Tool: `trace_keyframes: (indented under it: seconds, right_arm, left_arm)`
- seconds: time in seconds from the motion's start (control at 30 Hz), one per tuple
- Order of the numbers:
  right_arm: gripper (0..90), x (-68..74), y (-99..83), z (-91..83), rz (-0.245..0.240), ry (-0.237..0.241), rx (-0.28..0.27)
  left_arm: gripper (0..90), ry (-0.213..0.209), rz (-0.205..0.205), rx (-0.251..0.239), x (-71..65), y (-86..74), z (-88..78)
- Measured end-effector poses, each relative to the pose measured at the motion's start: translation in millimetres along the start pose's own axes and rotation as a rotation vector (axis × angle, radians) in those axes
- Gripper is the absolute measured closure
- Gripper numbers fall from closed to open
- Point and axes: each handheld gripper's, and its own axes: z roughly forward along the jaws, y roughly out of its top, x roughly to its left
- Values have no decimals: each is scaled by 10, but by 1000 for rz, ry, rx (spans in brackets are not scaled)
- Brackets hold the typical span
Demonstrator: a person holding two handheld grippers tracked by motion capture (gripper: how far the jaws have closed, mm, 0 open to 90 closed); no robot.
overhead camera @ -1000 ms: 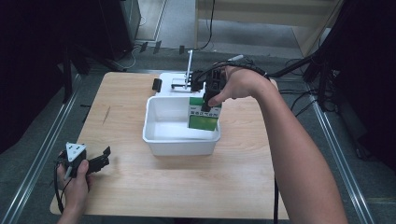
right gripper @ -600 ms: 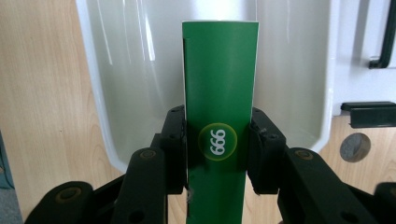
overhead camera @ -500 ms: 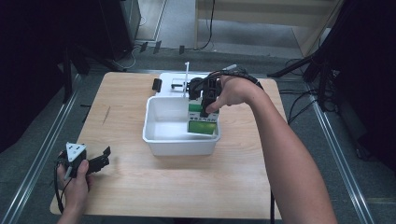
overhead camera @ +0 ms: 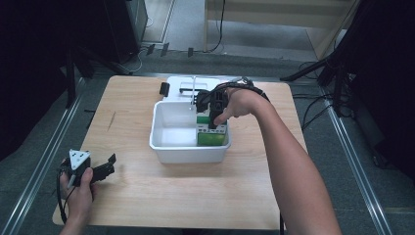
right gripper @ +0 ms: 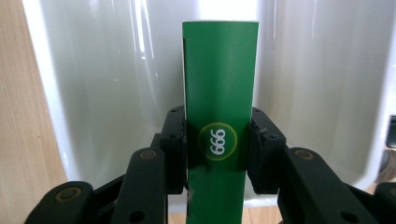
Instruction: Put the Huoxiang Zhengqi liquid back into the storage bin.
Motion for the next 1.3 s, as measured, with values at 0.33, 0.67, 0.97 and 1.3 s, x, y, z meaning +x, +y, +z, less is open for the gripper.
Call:
trace_keyframes:
  seconds: [0.33,0.67,0.97,1.3]
  right_arm:
    - [644,0,-15,35,-10,-2,-3]
    - [522,-4,-57,-4,24,-17,-9]
    - [201,13,-106,-111,107,-56,-57]
    - [0,54,-260,-390,302,-209,-365]
  left_arm:
    - [70,2,0,0,-3,-1,1]
    - [70,1,2,0,-5,-2,0]
    - [70,3,4,0,-8,-2,0]
    - [70,3,3,-1,-8,-3,1]
